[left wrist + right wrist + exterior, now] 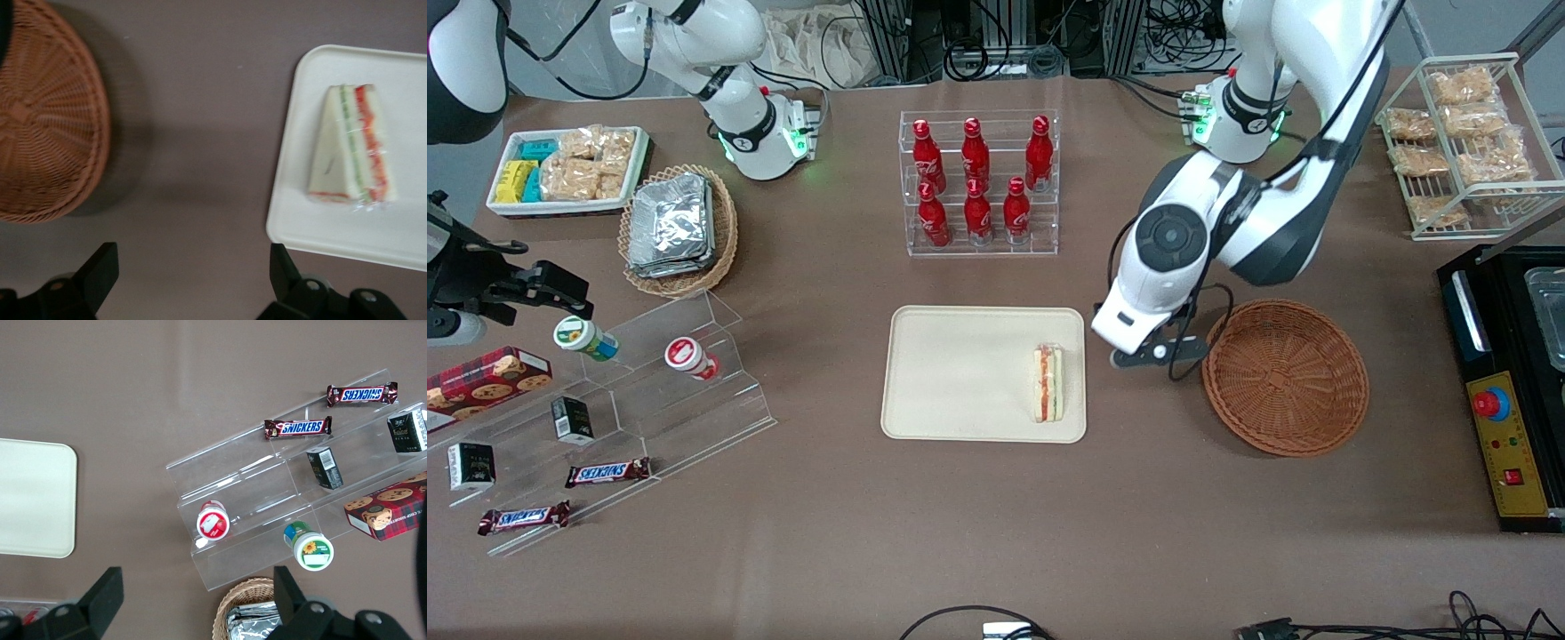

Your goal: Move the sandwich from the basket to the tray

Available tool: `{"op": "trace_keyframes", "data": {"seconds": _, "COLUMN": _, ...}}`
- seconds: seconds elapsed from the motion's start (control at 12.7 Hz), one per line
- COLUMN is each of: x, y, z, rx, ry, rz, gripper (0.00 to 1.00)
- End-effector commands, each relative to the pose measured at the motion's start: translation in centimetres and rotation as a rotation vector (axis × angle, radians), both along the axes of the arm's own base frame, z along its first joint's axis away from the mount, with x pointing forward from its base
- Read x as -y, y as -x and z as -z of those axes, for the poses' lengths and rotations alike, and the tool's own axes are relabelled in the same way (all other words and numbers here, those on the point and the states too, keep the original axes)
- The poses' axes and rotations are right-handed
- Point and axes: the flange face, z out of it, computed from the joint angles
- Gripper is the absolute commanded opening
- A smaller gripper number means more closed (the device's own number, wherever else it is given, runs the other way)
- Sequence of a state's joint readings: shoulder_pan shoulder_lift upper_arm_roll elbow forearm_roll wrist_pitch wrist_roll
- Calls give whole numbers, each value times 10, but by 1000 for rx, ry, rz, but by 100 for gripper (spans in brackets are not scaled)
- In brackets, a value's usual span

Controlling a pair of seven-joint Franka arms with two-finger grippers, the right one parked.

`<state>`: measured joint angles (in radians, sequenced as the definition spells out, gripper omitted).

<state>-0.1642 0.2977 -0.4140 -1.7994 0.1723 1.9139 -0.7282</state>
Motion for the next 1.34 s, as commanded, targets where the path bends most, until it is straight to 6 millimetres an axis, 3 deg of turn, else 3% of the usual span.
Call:
{"op": "trace_keyframes", "data": {"seconds": 0.0, "x": -48, "y": 24, "z": -33, "rx": 18, "ry": 1, "rz": 33, "gripper": 100}}
{"op": "trace_keyframes", "data": {"seconds": 0.24, "x": -108, "y": 13, "z": -73, "rx": -9, "ry": -1, "rz": 66, "gripper": 100}}
{"op": "trace_keyframes", "data": {"seconds": 0.71, "x": -261, "y": 1, "z": -147, "rx": -4, "ry": 71, "rz": 193, "gripper": 100}}
{"op": "trace_keyframes", "data": {"seconds": 0.94, "x": -303, "y": -13, "z": -178, "rx": -12, "ry": 96, "rz": 167, "gripper": 100}}
{"op": "trace_keyframes", "data": {"seconds": 1.26, "x": -307, "y": -44, "z": -192, "rx": -82, "ry": 144, "rz": 182, "gripper": 100}}
